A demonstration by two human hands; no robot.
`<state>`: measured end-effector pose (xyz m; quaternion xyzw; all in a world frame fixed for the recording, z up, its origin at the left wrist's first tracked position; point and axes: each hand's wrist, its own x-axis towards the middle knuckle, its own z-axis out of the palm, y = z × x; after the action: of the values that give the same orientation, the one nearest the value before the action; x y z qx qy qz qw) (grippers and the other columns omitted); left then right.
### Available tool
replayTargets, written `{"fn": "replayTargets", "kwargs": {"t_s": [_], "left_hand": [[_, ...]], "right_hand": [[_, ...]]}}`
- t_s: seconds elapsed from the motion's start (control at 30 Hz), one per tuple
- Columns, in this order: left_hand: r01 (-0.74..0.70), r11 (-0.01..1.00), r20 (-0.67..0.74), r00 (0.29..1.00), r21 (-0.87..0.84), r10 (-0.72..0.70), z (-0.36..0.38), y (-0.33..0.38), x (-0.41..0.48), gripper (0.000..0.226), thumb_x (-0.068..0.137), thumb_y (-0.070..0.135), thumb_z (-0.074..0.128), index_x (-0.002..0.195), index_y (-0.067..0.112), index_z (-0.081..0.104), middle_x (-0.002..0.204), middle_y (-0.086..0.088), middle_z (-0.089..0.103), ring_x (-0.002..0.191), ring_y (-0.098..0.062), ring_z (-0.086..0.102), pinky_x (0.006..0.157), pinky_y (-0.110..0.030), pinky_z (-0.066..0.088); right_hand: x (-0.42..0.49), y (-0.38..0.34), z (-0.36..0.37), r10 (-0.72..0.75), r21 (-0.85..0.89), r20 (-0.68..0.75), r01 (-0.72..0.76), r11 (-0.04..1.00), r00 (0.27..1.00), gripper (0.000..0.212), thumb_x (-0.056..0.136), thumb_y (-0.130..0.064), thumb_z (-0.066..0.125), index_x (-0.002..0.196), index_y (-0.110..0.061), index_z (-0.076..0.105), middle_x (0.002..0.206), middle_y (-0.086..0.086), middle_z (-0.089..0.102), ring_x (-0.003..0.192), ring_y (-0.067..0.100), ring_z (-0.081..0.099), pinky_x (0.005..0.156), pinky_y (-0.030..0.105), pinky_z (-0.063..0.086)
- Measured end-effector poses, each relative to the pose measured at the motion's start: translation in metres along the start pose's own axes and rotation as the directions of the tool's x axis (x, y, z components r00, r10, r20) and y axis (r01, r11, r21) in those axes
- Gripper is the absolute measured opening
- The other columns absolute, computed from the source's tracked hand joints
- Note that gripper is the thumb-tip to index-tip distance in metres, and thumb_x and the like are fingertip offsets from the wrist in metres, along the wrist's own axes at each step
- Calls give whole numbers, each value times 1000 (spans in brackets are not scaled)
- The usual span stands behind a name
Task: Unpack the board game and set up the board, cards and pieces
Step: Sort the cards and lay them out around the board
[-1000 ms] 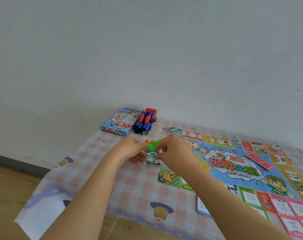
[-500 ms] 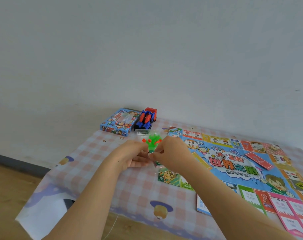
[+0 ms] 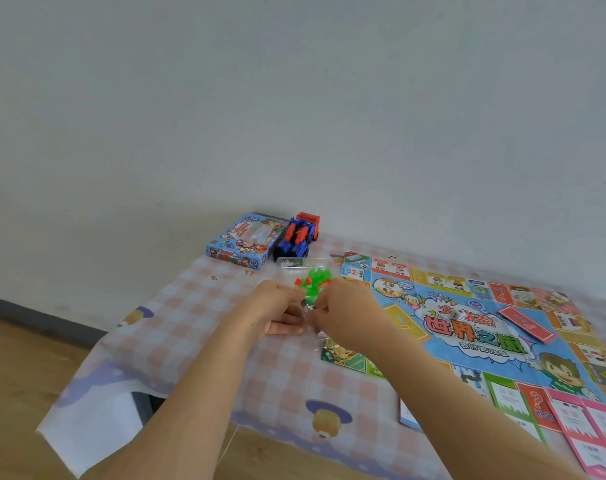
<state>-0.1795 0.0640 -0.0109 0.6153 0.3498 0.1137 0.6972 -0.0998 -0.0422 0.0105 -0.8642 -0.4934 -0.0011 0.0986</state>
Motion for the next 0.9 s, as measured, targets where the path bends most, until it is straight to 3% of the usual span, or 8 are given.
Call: {"fn": "replayTargets", "kwargs": {"t_s": [0.17,0.3,0.5,0.77,0.9], "left_hand": [[23,1000,-6,1000,-17,-23,0,-1,1,13,94,12,55,98,1,56,80,-20,62,65,-27,63,54,-31,58],[28,999,2,1000,-17,-28,1,0,1,12,95,11,53,98,0,56,87,-23,63,65,-27,64,52,-30,57],[25,999,-5,1000,-23,-25,2,0,-1,9,95,9,52,91,3,57,75,-17,61,66,-27,63,56,-30,57],[24,999,5,1000,-22,-24,1,0,-3,9,95,9,51,89,5,56,76,-15,58,64,-25,62,57,-30,57],[19,1000,12,1000,8,-19,2,1,-4,11,96,12,51,94,2,55,82,-21,65,63,-25,63,54,-29,57]], "right_hand": [[1,-1,-4,-23,-46,23,24,999,999,32,85,-30,60,62,-10,48,64,2,43,55,14,39,45,23,25],[0,0,-10,-29,-5,46,29,1000,999,32,83,-21,60,56,-6,48,51,3,34,48,14,31,44,24,24],[1,-7,-11,15,-20,24,-15,1000,1000,43,82,-26,57,51,-12,31,52,2,26,45,13,25,43,23,22],[-1,-10,-12,39,-43,-16,-40,998,999,42,81,-30,57,54,-14,30,54,1,27,47,12,26,42,23,20],[0,-5,-18,81,61,-29,-79,995,996,20,76,-19,57,60,-9,50,50,1,33,44,13,29,42,21,26]]}}
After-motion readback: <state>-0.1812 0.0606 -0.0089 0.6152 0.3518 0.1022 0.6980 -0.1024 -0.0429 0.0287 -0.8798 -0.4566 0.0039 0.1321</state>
